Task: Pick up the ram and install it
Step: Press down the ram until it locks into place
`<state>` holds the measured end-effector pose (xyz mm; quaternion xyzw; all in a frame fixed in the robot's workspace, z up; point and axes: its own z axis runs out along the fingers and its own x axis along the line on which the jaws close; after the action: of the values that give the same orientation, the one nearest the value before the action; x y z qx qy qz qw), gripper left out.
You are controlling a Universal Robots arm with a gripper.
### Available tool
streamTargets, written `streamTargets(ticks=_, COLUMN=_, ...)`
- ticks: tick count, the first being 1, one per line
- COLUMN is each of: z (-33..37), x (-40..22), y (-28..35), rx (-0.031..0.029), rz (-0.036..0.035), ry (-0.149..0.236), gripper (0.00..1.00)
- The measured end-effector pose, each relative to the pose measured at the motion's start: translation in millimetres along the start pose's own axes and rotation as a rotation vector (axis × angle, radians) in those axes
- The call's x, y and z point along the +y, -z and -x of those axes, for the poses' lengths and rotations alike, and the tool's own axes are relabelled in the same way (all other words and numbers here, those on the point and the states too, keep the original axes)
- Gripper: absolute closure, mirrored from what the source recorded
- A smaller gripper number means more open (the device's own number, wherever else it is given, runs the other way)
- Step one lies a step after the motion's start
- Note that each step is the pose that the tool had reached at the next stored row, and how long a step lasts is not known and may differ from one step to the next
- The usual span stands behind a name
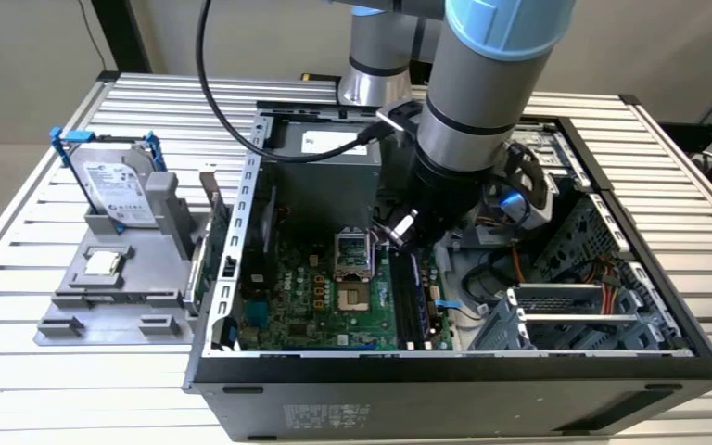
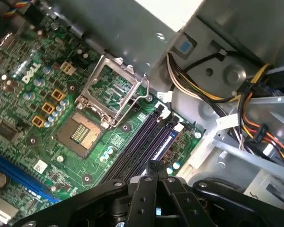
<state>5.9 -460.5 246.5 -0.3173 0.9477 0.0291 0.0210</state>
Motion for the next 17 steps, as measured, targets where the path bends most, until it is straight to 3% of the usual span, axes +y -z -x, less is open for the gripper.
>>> streamTargets(ticks=6, z=0.0, x=0.0, y=0.0, rx=0.0017, rz=0.0038, ry=0.101, gripper=1.00)
streamTargets(ticks=17, z=0.1, x=-0.1, y=0.0, rx=-0.0100, rz=-0.0013, ry=0.295, gripper=1.00)
